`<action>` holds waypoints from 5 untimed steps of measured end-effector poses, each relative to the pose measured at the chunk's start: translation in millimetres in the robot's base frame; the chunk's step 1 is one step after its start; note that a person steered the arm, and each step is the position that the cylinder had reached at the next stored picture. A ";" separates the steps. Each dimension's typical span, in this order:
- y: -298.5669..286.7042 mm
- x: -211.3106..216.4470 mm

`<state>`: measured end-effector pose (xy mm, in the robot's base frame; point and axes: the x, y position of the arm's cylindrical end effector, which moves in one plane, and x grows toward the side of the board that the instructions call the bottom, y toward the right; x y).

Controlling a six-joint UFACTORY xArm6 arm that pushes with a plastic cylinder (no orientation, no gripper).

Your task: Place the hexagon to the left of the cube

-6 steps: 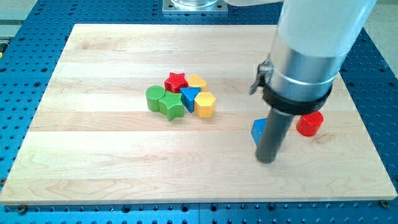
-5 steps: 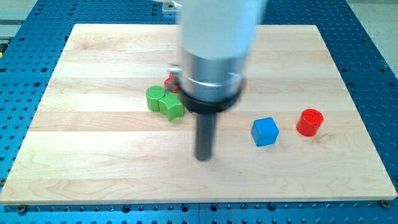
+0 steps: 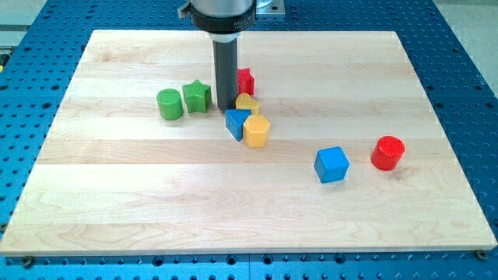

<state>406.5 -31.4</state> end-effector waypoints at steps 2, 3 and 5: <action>42.7 44.1; 66.8 25.1; 155.8 18.6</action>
<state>425.0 124.4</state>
